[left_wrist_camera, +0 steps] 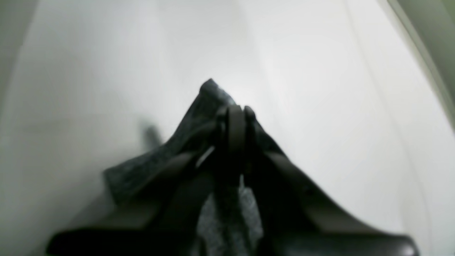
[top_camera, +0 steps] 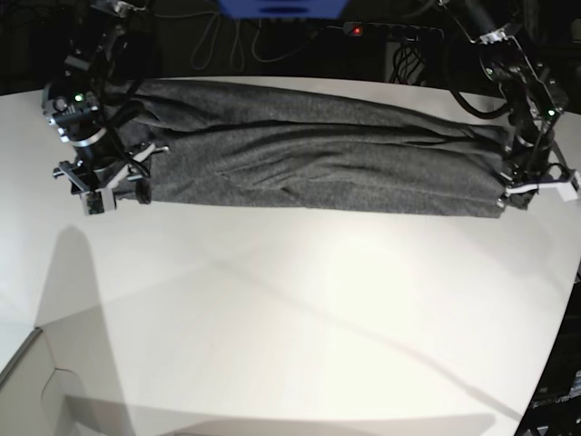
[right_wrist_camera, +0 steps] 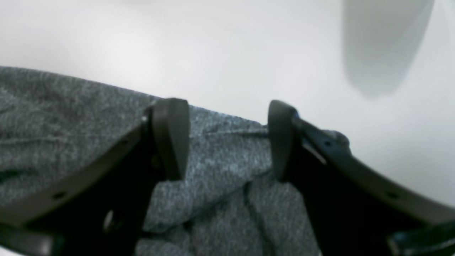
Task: Layout the t-shirt on the table in an organized manner, then fold the t-shirt properly
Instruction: 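Grasp both ends of the grey strip with both grippers, then drag the held strip toward the robot with both grippers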
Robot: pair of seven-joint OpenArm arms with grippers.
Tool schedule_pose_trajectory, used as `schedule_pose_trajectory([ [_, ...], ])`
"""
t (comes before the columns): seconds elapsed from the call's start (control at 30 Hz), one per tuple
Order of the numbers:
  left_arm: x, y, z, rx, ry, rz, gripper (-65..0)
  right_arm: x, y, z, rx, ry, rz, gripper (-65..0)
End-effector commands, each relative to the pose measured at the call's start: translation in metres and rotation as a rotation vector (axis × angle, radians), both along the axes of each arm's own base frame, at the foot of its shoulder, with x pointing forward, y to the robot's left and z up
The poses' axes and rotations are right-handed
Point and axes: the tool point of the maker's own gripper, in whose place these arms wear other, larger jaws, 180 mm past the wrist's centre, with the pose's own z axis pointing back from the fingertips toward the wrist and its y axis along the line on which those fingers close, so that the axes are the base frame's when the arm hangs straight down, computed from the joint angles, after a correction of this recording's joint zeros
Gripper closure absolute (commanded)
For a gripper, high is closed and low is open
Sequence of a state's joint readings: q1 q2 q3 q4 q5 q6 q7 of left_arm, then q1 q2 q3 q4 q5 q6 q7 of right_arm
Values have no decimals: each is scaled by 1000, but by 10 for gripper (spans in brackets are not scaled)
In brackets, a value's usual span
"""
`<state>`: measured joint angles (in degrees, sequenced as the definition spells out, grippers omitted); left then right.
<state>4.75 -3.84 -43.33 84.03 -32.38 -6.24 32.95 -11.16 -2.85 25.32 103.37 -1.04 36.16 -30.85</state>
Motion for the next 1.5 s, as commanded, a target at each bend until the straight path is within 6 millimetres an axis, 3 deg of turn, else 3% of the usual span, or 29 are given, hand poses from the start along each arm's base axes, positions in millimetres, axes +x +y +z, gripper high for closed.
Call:
schedule_pose_trajectory([
  [0.0,10,1,9,13,-33,-12,-2,7,1,13,5,-55,9,-356],
  [0.1,8,-2,-4,-8,-5,-15,-5,7,1,13,5,-55,9,-356],
  [0.23,7,-3,-6,-14,0,-14,-18,7,0,14,4,-55,10,-356],
  [0.43,7,-1,-1,-5,-10,-12,-237,9,1,14,4,-58,11,-356],
  [0.57,9,1,16,25,-49,-20,-394,10,-1,16,3,-63,5,-356],
  [0.7,11,1,36,61,-90,-30,-479,10,-2,18,-1,-69,1,-359],
  [0.8,13,1,46,79,-109,-34,-509,10,-2,18,-1,-69,1,-359],
  [0.9,4,2,37,83,-77,-29,-520,8,-2,17,-1,-64,1,-359],
  [1.0,-2,17,40,116,-62,-25,-521,6,-10,16,-4,-62,-22,-359],
  [1.17,-10,29,22,142,20,-61,-521,6,-13,15,-5,-59,-28,-359],
  [1.47,0,12,8,182,86,-199,-521,3,-11,13,-1,-53,-29,-359],
])
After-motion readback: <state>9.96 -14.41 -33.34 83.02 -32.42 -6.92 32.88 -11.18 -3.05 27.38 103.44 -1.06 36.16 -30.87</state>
